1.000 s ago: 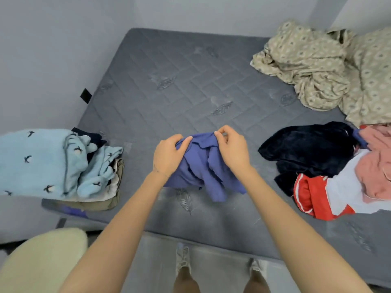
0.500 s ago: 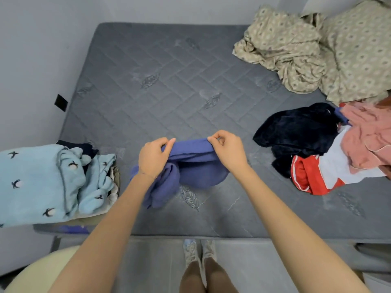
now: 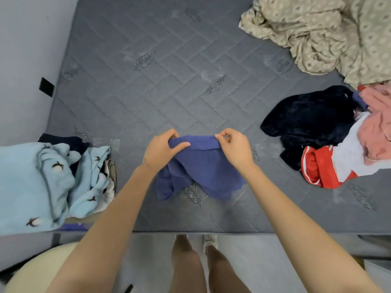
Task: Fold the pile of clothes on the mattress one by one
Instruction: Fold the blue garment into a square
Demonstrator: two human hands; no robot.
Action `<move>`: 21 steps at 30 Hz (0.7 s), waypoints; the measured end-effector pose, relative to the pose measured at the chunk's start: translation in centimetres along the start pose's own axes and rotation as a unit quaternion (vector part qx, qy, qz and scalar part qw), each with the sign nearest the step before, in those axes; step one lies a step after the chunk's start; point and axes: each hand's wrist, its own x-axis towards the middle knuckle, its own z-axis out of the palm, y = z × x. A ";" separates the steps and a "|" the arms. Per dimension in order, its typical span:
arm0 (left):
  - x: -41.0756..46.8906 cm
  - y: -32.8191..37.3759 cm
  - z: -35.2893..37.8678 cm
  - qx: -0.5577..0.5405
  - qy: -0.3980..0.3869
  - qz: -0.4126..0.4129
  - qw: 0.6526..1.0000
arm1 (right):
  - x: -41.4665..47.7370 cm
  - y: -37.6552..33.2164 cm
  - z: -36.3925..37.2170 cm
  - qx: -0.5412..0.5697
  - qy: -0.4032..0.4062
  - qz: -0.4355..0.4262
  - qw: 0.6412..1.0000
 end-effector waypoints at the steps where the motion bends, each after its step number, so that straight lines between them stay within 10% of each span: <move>1: 0.5 -1.3 0.5 0.021 -0.041 0.016 0.999 | 0.4 0.6 0.6 -0.014 0.002 0.008 1.000; 15: 4.1 -13.6 5.1 -0.014 -0.064 -0.075 0.995 | 5.0 7.3 10.5 -0.002 0.116 0.144 0.983; 21: 1.7 -19.8 10.5 0.089 -0.135 -0.250 0.955 | 4.9 11.7 15.6 -0.041 0.089 0.099 0.990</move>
